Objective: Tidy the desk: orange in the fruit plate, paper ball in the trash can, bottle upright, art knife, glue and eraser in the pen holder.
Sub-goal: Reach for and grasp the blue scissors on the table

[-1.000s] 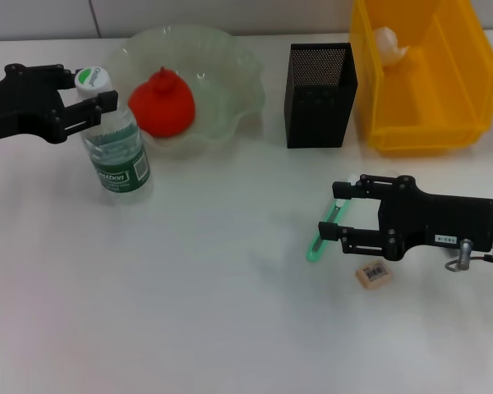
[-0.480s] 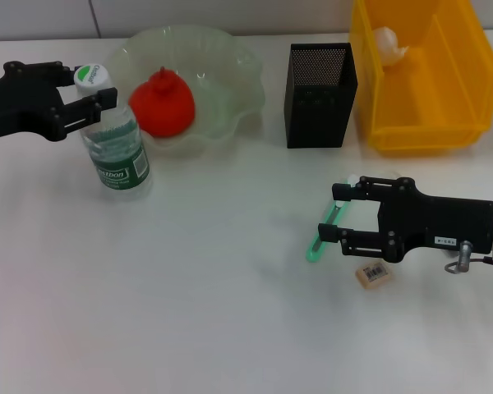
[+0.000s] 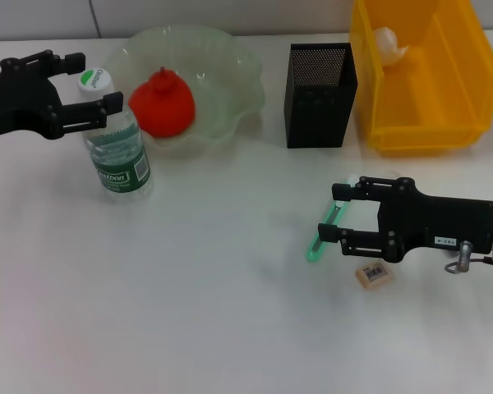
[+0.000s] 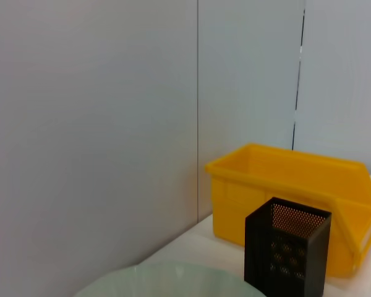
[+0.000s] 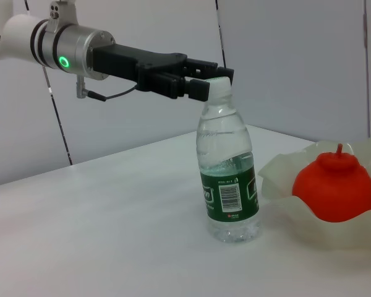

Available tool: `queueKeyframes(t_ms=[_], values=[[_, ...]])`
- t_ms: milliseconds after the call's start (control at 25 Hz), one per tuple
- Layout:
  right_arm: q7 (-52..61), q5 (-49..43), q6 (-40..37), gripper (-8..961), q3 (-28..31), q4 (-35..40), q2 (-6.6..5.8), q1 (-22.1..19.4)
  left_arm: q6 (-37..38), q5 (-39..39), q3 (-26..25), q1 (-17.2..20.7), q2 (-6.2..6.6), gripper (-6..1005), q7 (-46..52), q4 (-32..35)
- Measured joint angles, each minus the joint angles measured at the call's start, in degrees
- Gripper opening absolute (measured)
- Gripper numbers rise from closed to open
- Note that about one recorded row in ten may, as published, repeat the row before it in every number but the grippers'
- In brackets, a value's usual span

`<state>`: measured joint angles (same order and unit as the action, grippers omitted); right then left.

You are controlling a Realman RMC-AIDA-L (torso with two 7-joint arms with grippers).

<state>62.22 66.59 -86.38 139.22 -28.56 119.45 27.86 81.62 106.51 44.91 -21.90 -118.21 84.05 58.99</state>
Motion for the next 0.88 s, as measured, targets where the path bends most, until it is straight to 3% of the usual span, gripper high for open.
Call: queueKeyframes(t_ms=[240, 320, 400, 480, 600, 640, 880], values=[[0.01, 0.11, -0.06, 686, 0.01, 0.0, -0.01, 0.07, 0.42, -2.78, -0.04, 0.37, 0.14, 830, -0.02, 0.24], [0.02, 0.17, -0.06, 686, 0.0, 0.0, -0.01, 0.11, 9.3, -14.95, -2.45, 1.36, 2.02, 831, 1.24, -1.16], [0.01, 0.22, -0.09, 686, 0.0, 0.0, -0.01, 0.14, 12.11, -16.9, -3.16, 1.38, 2.48, 831, 1.63, -1.76], [0.01, 0.3, -0.2, 686, 0.0, 0.0, -0.01, 0.27, 24.26, -21.79, -3.72, 0.78, 4.06, 832, 2.8, -6.78], [0.01, 0.32, -0.22, 685, 0.14, 0.09, 0.0, 0.6, 28.98, -22.1, -3.25, 0.31, 4.12, 832, 2.02, -10.12], [0.01, 0.32, -0.22, 685, 0.21, 0.14, -0.01, 0.7, 30.55, -20.43, -1.49, 0.0, 3.64, 831, -1.05, -14.28], [0.02, 0.32, -0.16, 685, 0.42, 0.64, 0.0, 1.4, 24.75, -11.72, 2.6, -1.58, 2.13, 830, -12.77, -25.84]])
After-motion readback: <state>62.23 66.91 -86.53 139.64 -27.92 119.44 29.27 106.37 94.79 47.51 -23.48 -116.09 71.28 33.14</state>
